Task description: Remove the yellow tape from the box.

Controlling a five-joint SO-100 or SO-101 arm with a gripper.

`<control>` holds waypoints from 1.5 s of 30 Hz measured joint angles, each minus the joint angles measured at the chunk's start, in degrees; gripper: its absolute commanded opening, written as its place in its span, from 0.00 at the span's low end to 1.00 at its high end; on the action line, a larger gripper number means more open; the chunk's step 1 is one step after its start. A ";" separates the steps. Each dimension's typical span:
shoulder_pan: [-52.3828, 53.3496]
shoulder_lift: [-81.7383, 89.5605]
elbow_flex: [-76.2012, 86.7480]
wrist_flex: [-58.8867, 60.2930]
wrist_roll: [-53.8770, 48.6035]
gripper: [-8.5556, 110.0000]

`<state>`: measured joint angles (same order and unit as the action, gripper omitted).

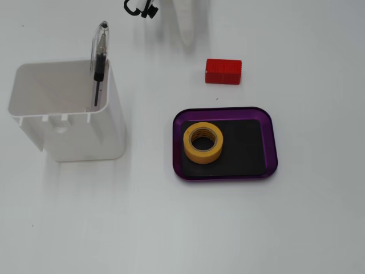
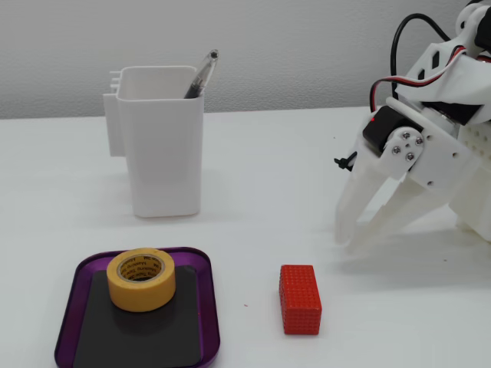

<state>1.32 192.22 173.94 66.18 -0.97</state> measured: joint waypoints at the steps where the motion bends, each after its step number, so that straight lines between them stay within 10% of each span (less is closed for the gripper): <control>1: 0.62 0.00 0.00 -1.41 -1.14 0.07; 10: 5.01 -5.98 -10.72 -6.15 -16.08 0.12; 28: -6.77 -82.09 -67.15 -0.18 -13.18 0.18; 45: -2.55 -117.51 -96.42 -0.18 -13.01 0.18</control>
<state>-1.23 74.71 77.52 66.01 -13.97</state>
